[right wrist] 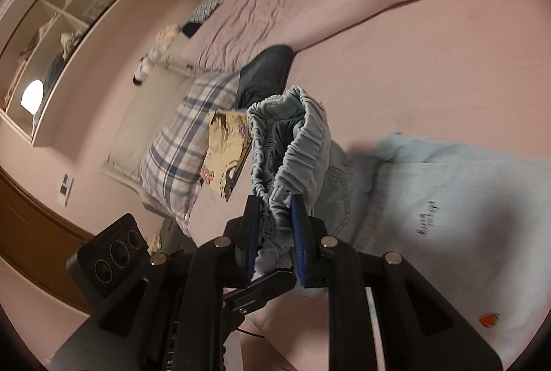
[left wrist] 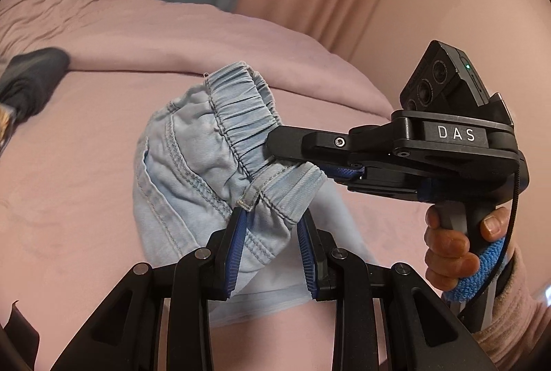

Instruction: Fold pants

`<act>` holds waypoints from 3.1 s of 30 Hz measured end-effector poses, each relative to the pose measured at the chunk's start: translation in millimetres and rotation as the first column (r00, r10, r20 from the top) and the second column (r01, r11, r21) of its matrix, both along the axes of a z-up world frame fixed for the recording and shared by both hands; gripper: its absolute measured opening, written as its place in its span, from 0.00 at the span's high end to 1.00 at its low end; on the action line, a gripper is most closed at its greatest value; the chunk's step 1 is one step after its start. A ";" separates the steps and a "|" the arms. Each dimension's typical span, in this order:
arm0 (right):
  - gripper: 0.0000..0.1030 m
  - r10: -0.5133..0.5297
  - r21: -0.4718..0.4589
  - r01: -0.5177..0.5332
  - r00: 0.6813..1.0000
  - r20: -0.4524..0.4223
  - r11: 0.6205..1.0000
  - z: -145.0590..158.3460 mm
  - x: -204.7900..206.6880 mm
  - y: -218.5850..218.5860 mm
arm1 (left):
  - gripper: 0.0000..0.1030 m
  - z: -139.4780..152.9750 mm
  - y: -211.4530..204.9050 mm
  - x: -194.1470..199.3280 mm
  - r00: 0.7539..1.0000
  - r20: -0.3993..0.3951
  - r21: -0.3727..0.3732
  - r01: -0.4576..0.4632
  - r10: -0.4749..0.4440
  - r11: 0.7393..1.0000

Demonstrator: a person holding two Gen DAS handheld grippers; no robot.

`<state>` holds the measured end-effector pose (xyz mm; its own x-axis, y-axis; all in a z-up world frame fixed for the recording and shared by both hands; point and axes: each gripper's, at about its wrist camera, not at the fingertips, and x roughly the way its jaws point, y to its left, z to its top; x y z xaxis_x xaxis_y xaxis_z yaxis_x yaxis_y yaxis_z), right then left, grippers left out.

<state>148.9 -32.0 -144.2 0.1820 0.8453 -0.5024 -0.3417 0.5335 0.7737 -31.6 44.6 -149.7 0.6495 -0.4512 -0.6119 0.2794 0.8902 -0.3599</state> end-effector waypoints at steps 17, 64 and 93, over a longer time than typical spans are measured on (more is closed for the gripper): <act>0.83 -0.226 -0.029 0.224 0.969 -0.099 0.974 -38.4 -18.2 -110.3 | 0.72 -35.3 -85.8 47.4 0.966 -0.143 0.027 0.222 -0.216 0.975; 0.60 -0.478 -0.234 0.438 0.866 -0.149 0.868 -87.1 -40.9 -197.8 | 0.72 -46.9 -120.8 81.5 0.933 -0.255 0.160 0.299 -0.253 0.941; 0.86 -0.310 -0.372 0.358 0.933 0.183 0.857 -47.5 -2.7 -138.8 | 0.63 -62.3 -1.1 55.5 0.979 -0.203 0.205 0.049 -0.006 0.978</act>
<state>146.2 -170.9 -191.6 0.4929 0.4603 -0.7384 -0.1597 0.8820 0.4433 23.9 43.5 -212.0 0.4933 -0.3164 -0.8103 0.2459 0.9442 -0.2190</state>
